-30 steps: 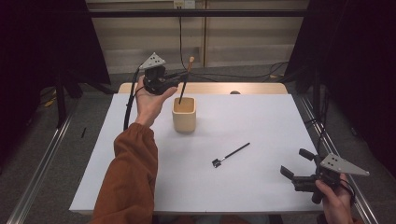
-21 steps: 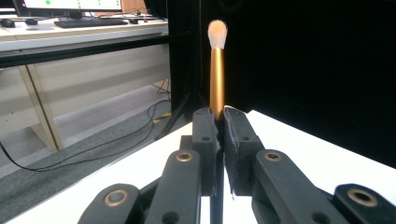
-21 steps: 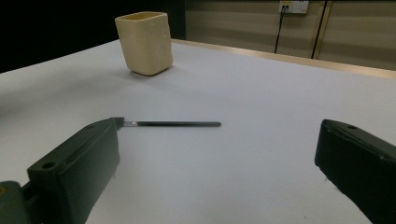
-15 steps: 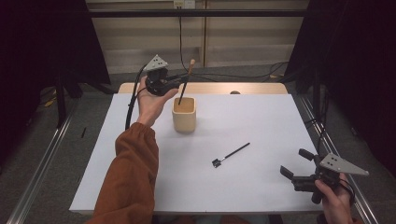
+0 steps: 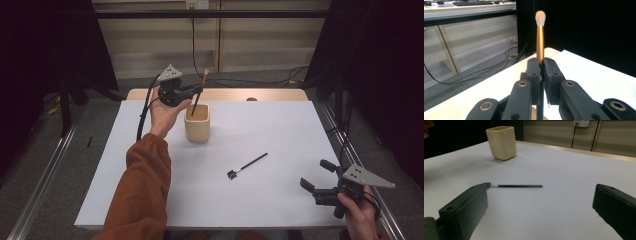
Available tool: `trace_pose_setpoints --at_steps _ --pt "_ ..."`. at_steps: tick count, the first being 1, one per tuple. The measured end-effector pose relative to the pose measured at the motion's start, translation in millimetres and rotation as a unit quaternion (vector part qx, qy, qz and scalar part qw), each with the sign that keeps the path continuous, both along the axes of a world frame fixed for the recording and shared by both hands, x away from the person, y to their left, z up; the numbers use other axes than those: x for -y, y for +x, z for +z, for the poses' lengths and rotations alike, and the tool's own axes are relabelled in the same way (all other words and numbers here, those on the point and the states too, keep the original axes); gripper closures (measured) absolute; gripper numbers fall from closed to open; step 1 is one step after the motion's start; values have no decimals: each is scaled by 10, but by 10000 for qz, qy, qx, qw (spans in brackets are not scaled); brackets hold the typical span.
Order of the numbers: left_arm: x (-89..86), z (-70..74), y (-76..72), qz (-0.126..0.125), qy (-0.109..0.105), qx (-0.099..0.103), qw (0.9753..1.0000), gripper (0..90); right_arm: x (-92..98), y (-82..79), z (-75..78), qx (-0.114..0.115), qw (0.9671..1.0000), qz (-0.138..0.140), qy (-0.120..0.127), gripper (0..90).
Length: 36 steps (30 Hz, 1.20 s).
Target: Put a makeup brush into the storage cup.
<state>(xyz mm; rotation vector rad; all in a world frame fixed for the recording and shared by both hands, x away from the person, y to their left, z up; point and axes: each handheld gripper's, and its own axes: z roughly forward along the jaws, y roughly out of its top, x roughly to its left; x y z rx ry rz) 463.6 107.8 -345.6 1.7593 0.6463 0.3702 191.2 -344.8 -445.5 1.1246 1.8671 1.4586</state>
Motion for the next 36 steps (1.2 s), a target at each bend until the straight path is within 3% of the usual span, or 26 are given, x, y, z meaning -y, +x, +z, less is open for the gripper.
trace_pose_setpoints --at_steps 21,36 --pt "-40 -312 -12 42 100 -241 9997 838 -2 -3 -1 -14 10000 28 6 0" --pt "-42 -499 -87 -9 117 -273 9996 837 -10 -1 -2 -30 10000 50 -9 0"
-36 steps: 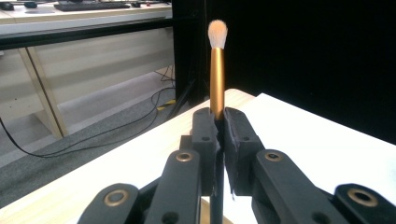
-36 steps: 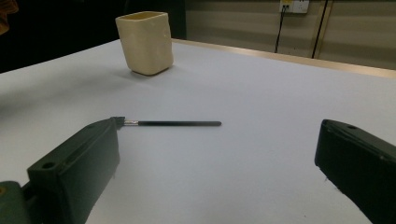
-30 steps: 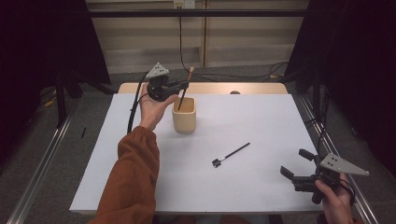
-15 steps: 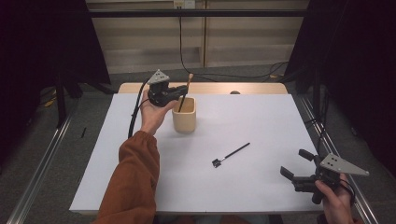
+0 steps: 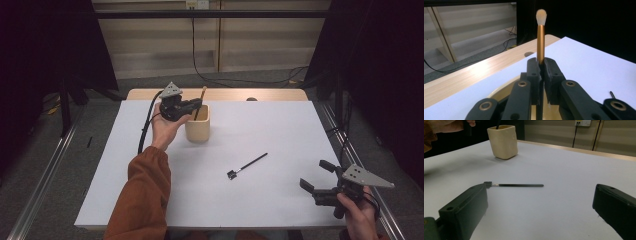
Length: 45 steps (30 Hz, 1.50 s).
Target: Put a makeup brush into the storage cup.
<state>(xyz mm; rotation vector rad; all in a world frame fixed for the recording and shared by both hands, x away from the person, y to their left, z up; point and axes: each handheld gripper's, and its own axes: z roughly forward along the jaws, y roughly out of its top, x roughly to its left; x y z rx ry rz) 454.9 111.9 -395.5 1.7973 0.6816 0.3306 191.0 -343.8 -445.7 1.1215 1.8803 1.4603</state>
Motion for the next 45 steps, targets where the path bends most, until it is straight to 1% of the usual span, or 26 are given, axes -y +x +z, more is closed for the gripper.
trace_pose_setpoints --at_steps 4,10,11,16,18,19,20,21,23,24,26,27,28,29,30,31,32,34,36,37,39,41,42,45 --pt "0 -19 -6 16 51 -2 10000 837 -1 1 -1 -7 10000 -9 13 0" --pt "3 -18 -13 -7 35 10 10000 835 -3 1 -1 -8 10000 -6 10 0" --pt "2 -20 -11 -11 79 4 10000 829 -2 1 -1 -8 10000 -7 10 0" --pt "3 -21 -13 30 95 -19 9999 792 -3 1 -1 -11 10000 -5 13 0" --pt "11 -7 -27 47 101 -35 9999 738 -6 2 -1 -14 10000 -8 24 0" --pt "15 1 -33 100 128 -11 9999 673 -6 3 -2 -15 10000 -4 23 0" --pt "18 6 -36 117 103 -12 9999 673 -6 3 -2 -15 10000 -4 23 0" --pt "17 9 -37 101 87 -10 9999 654 -4 6 -4 -16 10000 -3 8 0" --pt "11 16 -43 164 155 28 9997 617 -8 4 -2 -17 10000 -4 26 0" --pt "5 17 -45 179 133 14 9998 585 -5 3 -2 -3 10000 3 5 0" --pt "-13 22 -62 230 18 87 9997 539 -3 2 -1 -19 10000 0 15 0" --pt "-17 24 -65 246 -8 80 9997 539 -3 2 -1 -19 10000 0 15 0" --pt "-22 26 -71 276 -35 60 9996 509 -5 1 -1 -21 10000 -1 25 0" --pt "-24 29 -88 329 -9 102 9994 422 -5 3 -1 -3 10000 11 7 0" --pt "-24 29 -88 329 -9 102 9994 402 -5 3 -1 -3 10000 11 7 0" --pt "-32 31 -93 323 -6 89 9994 402 -6 3 -1 -1 10000 12 13 0" --pt "-33 33 -99 341 -38 42 9994 355 -7 3 -1 -3 10000 11 13 0" --pt "-48 43 -120 370 -50 90 9993 259 -5 3 -1 -3 10000 4 13 0" --pt "-53 46 -124 375 -47 66 9993 185 -5 3 -1 -1 10000 6 2 0" --pt "-54 47 -127 392 -37 55 9992 185 -5 3 -1 -1 10000 6 2 0" --pt "-66 51 -139 398 -41 55 9992 130 -5 3 -2 -4 10000 5 3 0" --pt "-81 53 -161 381 -114 99 9992 109 -6 3 -1 -7 10000 3 10 0" --pt "-92 53 -169 379 -76 118 9992 91 -5 2 -1 -1 10000 8 9 0" --pt "-124 51 -188 385 -117 92 9991 63 -4 3 -1 -2 10000 8 2 0"
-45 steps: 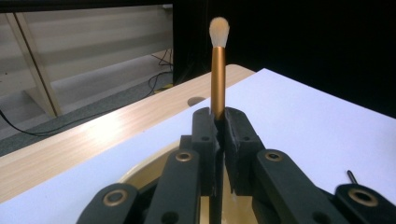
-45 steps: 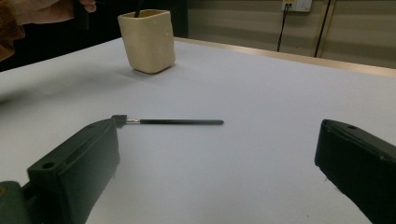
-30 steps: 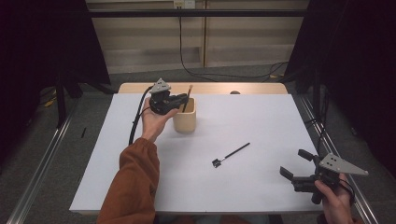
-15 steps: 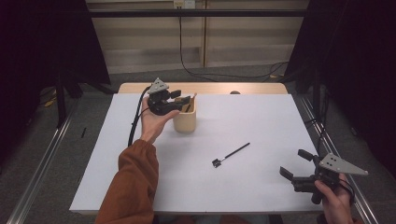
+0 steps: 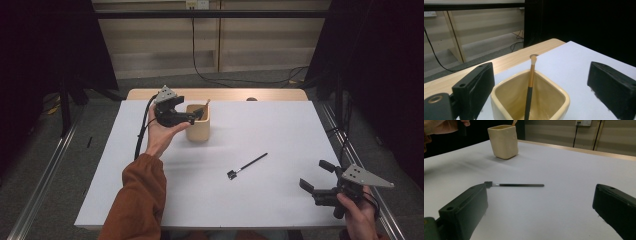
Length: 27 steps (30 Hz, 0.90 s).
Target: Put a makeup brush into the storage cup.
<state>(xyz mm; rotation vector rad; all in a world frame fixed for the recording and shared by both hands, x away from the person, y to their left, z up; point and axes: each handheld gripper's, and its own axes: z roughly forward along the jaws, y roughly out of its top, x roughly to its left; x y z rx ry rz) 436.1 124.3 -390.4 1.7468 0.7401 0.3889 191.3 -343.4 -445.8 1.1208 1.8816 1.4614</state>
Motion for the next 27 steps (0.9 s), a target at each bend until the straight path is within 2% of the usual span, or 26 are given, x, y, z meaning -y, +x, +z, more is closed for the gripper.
trace_pose_setpoints --at_steps 2,5,9,11,15,17,20,24,27 --pt "-27 -1 -21 33 -11 49 10000 47 -2 -2 1 -2 10000 -3 6 0" --pt "-46 3 -52 -21 -11 12 10000 45 0 1 0 0 10000 -6 -5 0" --pt "-36 24 -146 -96 114 125 9998 45 -1 3 -1 -7 10000 -3 -8 0" --pt "-46 29 -168 -129 129 98 9998 44 -2 3 -1 -12 10000 -3 -10 0" --pt "-98 24 -232 -43 96 13 9999 40 -1 -4 3 9 10000 9 -8 0" --pt "-127 27 -268 -1 212 32 9998 38 1 -6 3 6 10000 15 -10 0" --pt "-183 23 -337 146 234 94 9996 38 0 -3 3 15 10000 25 -17 0" --pt "-230 -3 -386 206 317 166 9991 34 -4 -4 4 14 10000 30 -18 0" --pt "-289 -25 -436 258 260 122 9993 29 -3 -7 6 19 10000 20 -11 0"
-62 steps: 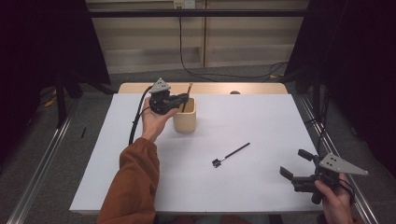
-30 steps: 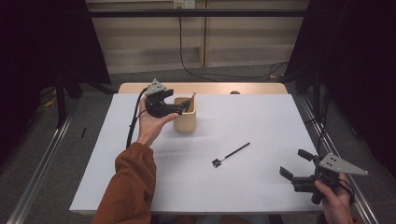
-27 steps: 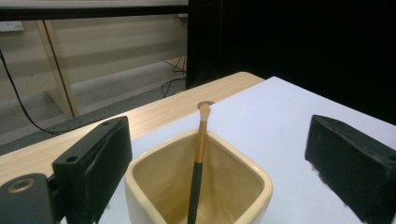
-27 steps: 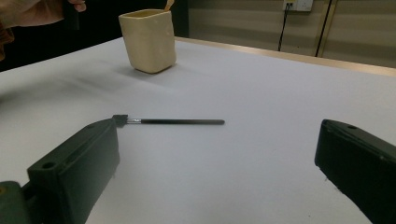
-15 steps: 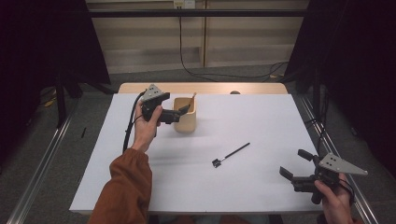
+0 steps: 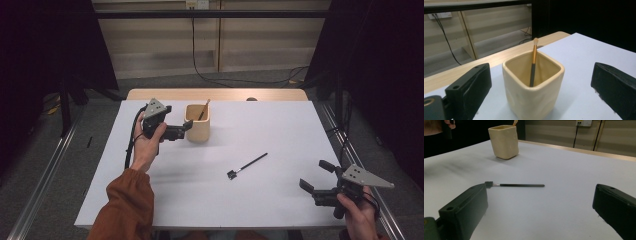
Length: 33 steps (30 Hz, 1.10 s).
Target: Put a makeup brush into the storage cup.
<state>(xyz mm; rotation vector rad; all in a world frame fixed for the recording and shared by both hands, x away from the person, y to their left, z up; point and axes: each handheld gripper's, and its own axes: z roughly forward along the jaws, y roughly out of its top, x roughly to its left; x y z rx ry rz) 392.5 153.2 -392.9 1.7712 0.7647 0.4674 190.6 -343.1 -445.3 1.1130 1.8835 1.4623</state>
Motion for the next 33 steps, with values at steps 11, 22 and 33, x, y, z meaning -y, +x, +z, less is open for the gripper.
trace_pose_setpoints --at_steps 11,22,33 --pt "-103 -22 -222 18 -197 -70 9998 26 2 2 -1 -2 10000 2 0 0" --pt "-238 -18 -516 59 -188 79 9998 28 -7 10 -5 -31 10000 12 11 0" --pt "-304 -154 -721 200 -196 -12 9996 20 -23 16 -7 -37 10000 62 -25 0"
